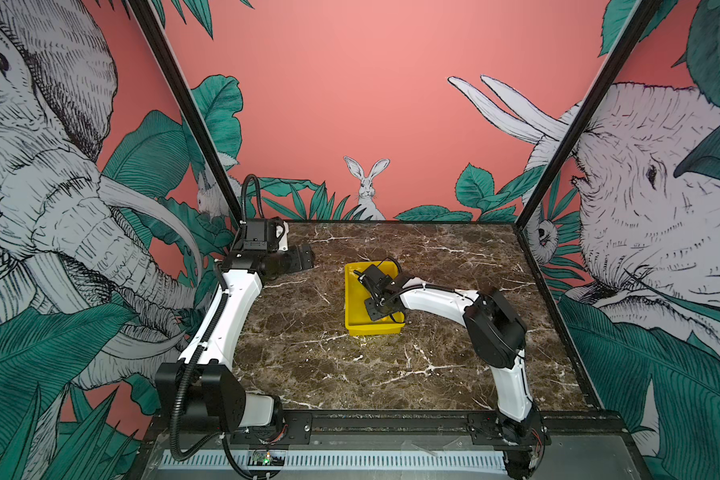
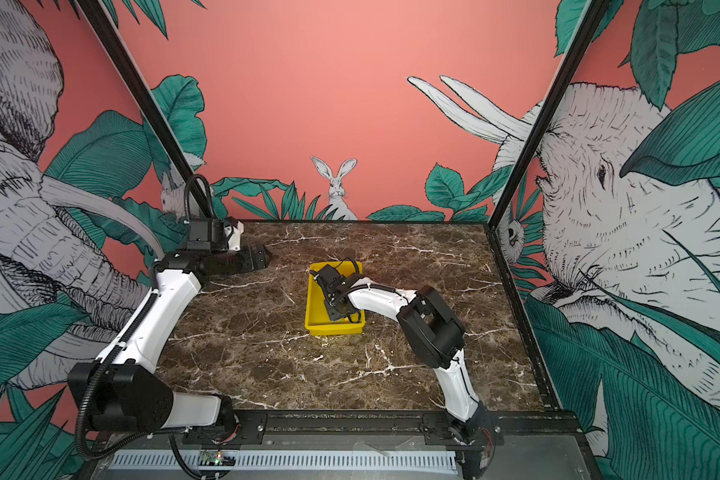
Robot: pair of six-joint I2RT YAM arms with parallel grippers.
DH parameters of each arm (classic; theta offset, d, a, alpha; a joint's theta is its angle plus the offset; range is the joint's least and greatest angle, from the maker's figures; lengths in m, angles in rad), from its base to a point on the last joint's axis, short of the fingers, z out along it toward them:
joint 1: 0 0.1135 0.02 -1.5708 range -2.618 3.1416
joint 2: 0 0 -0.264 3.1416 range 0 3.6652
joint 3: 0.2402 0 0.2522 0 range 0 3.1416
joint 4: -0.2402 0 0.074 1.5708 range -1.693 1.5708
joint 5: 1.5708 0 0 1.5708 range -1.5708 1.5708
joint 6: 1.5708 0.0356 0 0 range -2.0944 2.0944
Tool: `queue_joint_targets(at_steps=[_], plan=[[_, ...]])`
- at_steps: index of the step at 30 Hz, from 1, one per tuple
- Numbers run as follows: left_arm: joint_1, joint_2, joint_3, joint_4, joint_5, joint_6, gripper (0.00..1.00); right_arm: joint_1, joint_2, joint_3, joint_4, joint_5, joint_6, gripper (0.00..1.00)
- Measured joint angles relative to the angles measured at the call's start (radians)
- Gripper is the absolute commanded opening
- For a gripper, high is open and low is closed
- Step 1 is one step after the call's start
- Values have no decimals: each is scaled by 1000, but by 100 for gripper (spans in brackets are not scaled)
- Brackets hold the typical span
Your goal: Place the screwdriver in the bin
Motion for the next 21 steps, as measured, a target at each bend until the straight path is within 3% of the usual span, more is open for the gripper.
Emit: queue_joint_targets(at_steps=[15, 21], plan=[[2, 0, 0, 22, 0, 0, 100, -2, -290, 156, -104, 72, -103, 66], [2, -10, -13, 39, 0, 1, 100, -48, -351, 139, -112, 19, -129, 68]])
